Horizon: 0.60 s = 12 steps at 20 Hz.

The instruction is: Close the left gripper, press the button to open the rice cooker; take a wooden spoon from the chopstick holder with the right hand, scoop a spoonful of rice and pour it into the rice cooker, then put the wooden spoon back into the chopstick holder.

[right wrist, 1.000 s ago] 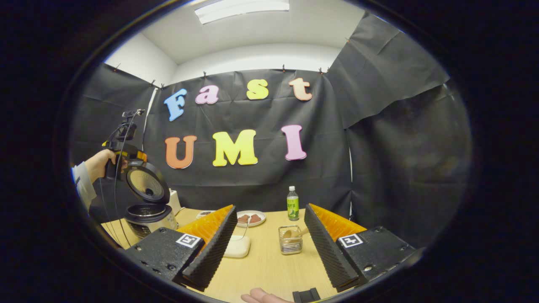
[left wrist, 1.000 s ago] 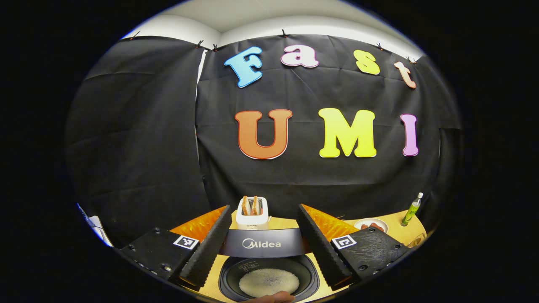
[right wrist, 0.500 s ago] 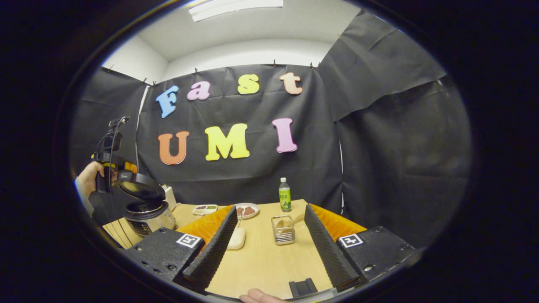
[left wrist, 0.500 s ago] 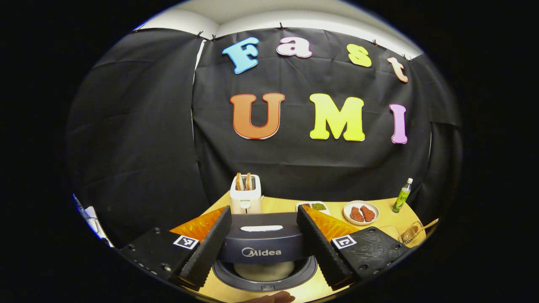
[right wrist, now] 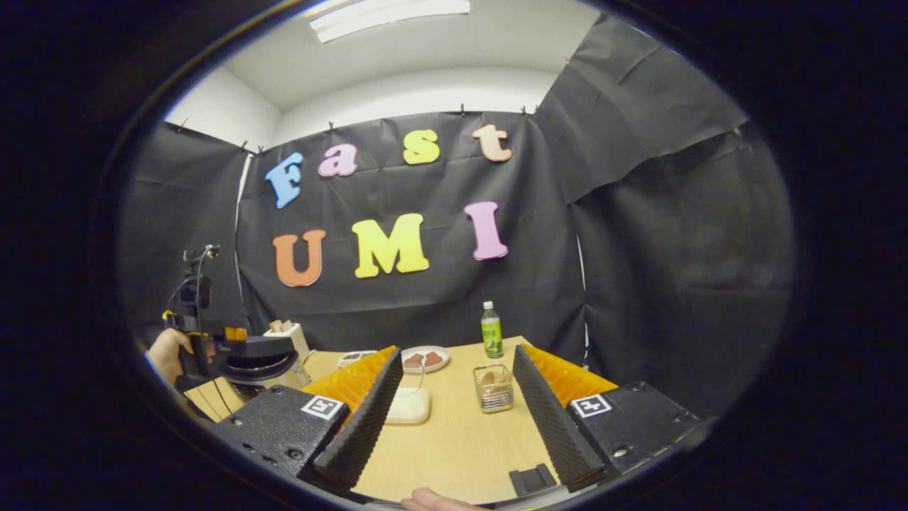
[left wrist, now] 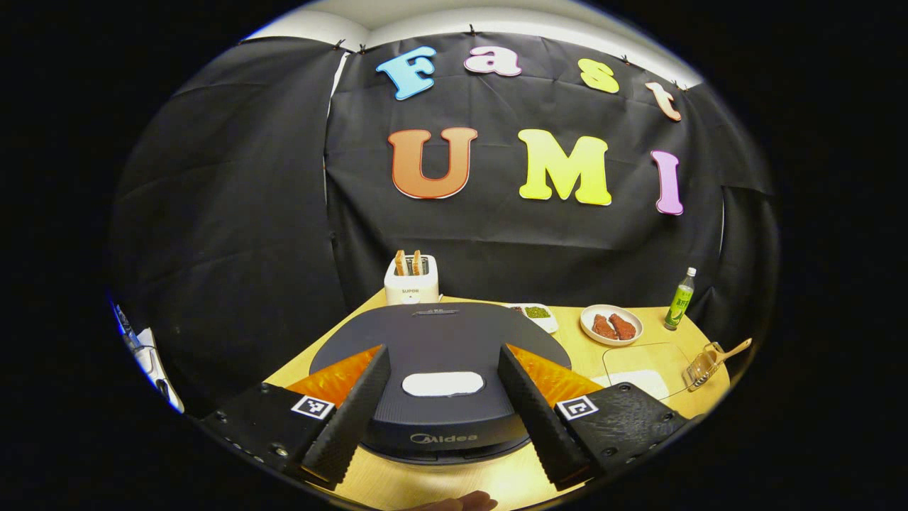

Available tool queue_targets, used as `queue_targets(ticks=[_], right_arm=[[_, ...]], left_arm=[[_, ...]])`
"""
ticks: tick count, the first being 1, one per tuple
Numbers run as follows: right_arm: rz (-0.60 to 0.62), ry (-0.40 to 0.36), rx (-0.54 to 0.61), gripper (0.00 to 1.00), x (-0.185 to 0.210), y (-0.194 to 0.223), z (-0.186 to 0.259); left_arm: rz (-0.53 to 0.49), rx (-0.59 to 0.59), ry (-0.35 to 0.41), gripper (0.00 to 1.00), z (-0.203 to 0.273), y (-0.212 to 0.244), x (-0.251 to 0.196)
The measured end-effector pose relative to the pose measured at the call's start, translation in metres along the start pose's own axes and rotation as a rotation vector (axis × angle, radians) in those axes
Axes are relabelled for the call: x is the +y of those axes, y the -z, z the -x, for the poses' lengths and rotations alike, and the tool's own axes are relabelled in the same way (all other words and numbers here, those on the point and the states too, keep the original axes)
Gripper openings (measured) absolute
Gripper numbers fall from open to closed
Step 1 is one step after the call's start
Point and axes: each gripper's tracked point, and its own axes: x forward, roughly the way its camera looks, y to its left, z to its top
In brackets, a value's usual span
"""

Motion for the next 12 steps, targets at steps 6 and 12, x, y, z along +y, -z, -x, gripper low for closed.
queue_targets(ticks=[6,12], right_arm=[[0.004,-0.014,-0.014,1.0,0.013,-0.005,0.002],[0.003,-0.053,-0.017,1.0,0.028,-0.006,0.007]], left_arm=[[-0.009,0.016,0.003,0.99,0.001,0.027,-0.002],[0.005,-0.019,0.012,0.99,0.003,0.032,-0.001]])
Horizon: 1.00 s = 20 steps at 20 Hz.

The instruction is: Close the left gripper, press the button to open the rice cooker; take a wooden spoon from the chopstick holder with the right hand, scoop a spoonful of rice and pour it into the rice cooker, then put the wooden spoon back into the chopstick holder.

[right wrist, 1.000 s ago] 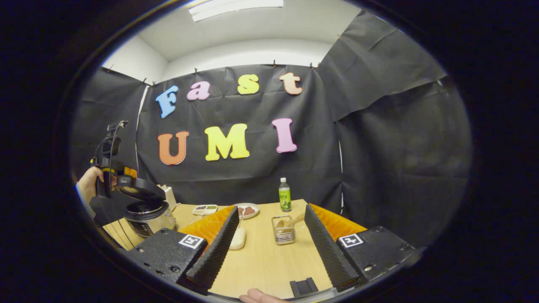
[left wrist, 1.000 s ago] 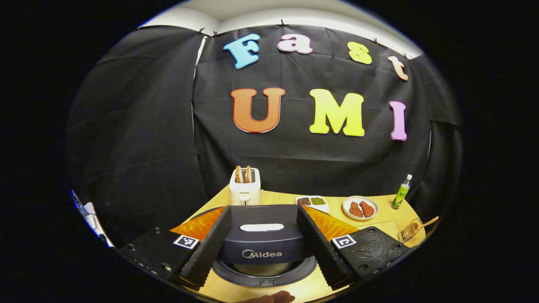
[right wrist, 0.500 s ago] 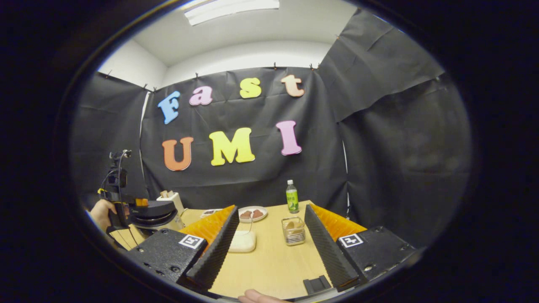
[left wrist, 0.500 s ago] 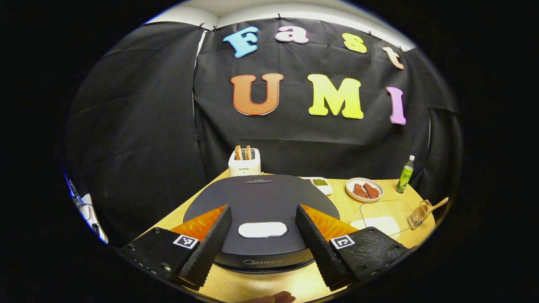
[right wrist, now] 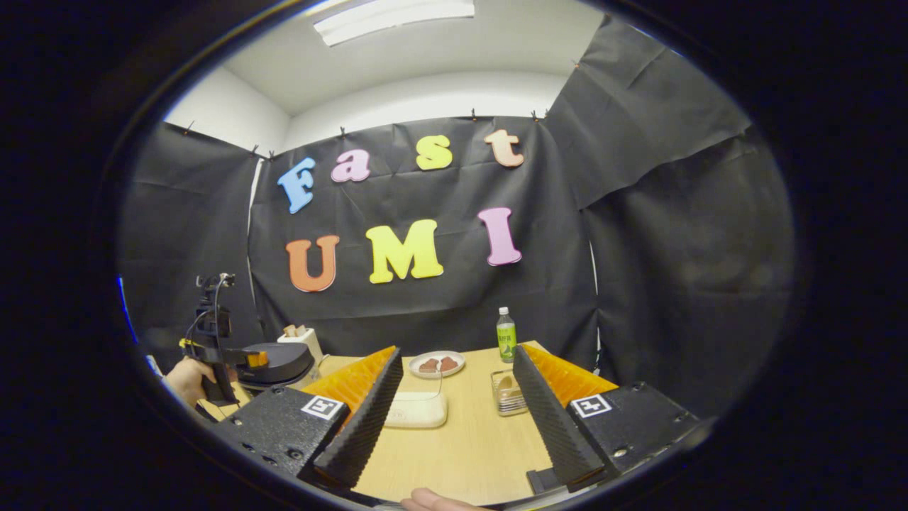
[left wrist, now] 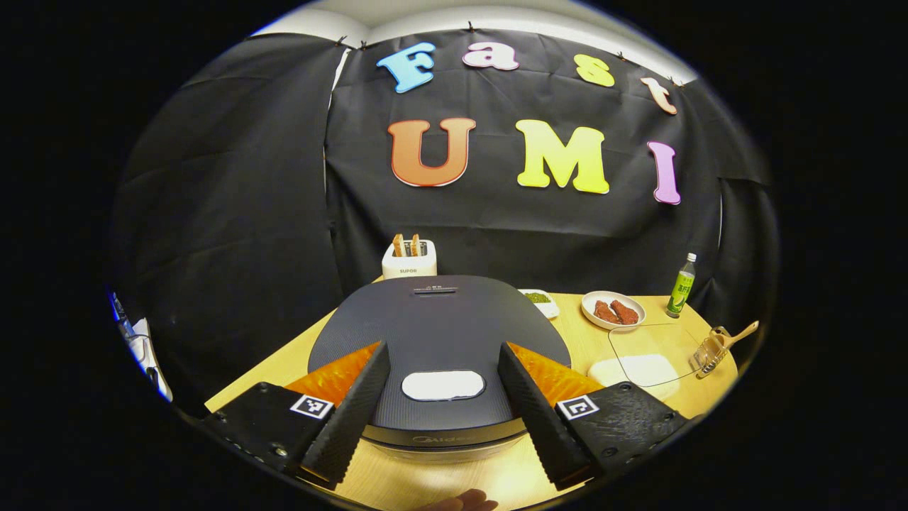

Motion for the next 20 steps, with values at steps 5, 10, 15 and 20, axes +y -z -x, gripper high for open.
queue_targets(ticks=[5,10,15,20], right_arm=[[0.013,0.013,-0.006,1.0,0.0,-0.004,0.0],[0.009,0.017,-0.013,0.99,0.0,-0.008,0.003],[0.029,0.017,-0.032,1.0,0.001,-0.018,0.005],[0.045,0.011,-0.05,1.0,0.007,-0.036,0.001]], left_arm=[[0.039,0.02,0.004,1.0,0.0,0.008,-0.002],[0.053,-0.009,0.007,1.0,0.002,0.008,-0.002],[0.007,-0.045,0.01,0.99,0.003,0.004,-0.002],[-0.008,-0.039,0.062,0.95,0.039,-0.024,-0.015]])
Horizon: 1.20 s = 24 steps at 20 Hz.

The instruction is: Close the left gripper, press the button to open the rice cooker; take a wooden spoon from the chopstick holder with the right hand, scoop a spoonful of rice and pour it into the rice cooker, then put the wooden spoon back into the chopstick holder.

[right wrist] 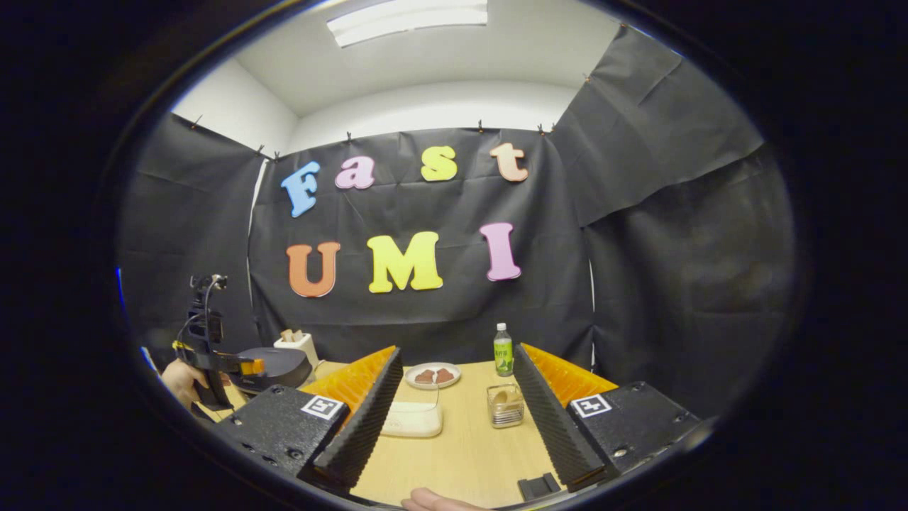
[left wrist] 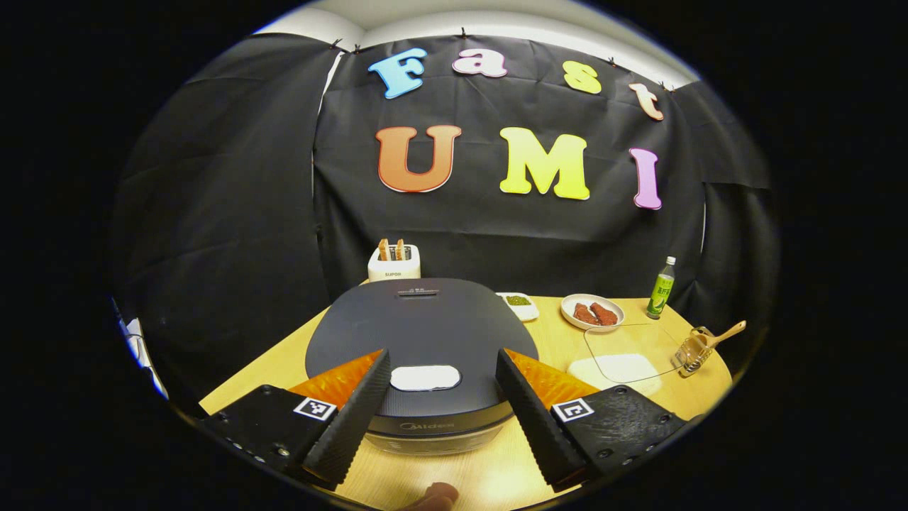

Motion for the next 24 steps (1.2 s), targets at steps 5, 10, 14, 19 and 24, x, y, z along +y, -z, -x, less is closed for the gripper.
queue_targets(ticks=[5,10,14,19,24], right_arm=[[0.018,-0.014,0.004,1.0,0.008,-0.012,-0.001],[0.035,-0.003,0.009,1.0,0.003,-0.024,-0.002],[0.063,0.016,0.026,1.0,-0.003,-0.028,-0.002],[0.092,0.064,0.042,0.99,-0.018,-0.029,-0.006],[0.08,0.05,0.083,1.0,-0.013,-0.015,-0.01]], left_arm=[[-0.068,-0.087,-0.063,0.95,0.05,-0.044,0.002],[-0.015,-0.177,-0.041,0.95,0.104,-0.066,-0.012],[0.001,-0.209,-0.015,0.95,0.137,-0.069,-0.022],[-0.055,-0.227,0.076,0.94,0.166,-0.07,-0.06],[-0.106,-0.293,0.077,0.96,0.189,-0.075,-0.074]])
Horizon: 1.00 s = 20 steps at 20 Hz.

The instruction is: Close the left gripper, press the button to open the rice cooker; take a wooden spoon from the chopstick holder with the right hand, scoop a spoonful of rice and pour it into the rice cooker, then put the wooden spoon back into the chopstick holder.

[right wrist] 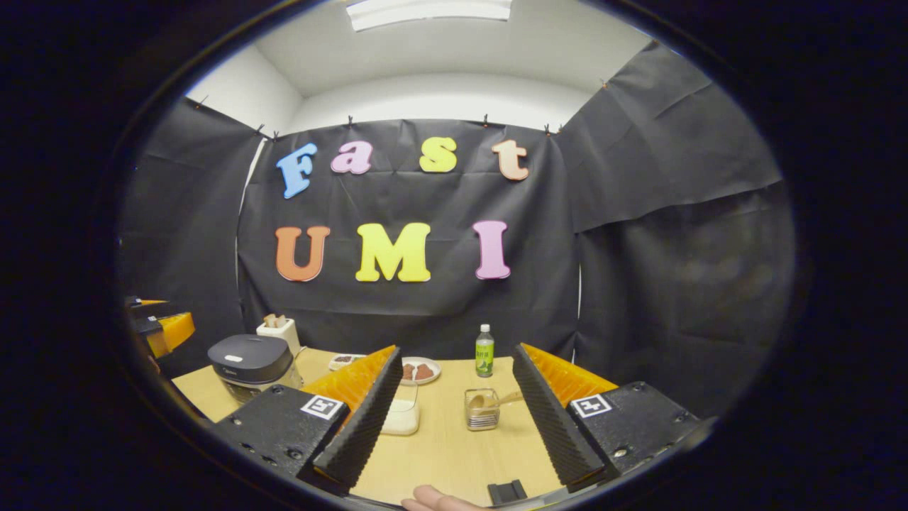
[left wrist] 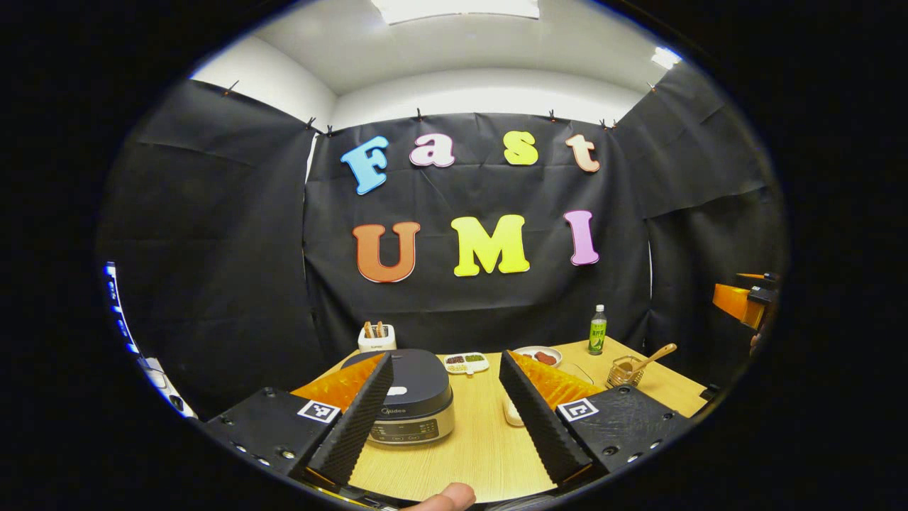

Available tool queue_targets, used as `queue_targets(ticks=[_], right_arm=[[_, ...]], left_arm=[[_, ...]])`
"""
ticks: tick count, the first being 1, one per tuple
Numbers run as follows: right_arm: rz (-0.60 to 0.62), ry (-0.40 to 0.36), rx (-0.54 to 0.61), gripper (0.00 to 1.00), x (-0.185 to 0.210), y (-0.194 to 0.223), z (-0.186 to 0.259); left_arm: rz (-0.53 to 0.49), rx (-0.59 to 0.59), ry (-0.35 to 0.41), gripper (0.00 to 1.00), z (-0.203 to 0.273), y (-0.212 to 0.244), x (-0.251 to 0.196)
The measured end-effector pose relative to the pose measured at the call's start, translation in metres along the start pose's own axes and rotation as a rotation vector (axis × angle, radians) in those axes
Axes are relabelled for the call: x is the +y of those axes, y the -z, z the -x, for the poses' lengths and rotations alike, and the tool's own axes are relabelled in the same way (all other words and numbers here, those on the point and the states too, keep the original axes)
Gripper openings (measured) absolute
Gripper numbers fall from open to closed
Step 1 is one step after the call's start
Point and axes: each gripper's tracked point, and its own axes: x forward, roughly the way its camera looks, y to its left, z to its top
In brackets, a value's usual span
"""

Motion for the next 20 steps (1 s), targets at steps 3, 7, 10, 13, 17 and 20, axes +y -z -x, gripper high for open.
queue_targets(ticks=[3,7,10,13,17,20], right_arm=[[0.003,-0.006,0.022,1.0,0.002,0.008,-0.001],[-0.021,-0.005,0.04,0.99,0.003,0.017,0.002],[-0.048,-0.002,0.048,1.0,0.002,0.021,0.004],[-0.037,0.0,0.032,1.0,0.005,0.017,0.011],[-0.018,-0.029,0.011,1.0,0.015,0.011,0.022],[-0.013,-0.032,0.001,1.0,0.016,0.01,0.028]], left_arm=[[-0.007,0.007,0.0,0.96,0.002,0.009,-0.008],[0.046,0.005,0.024,0.96,0.013,0.012,-0.013],[0.063,-0.018,-0.009,0.96,0.022,0.008,0.003],[0.071,-0.027,-0.026,0.96,0.026,0.006,0.012],[0.079,-0.018,-0.032,0.96,0.029,0.012,0.016],[0.077,-0.01,-0.027,0.96,0.027,0.013,0.016]])
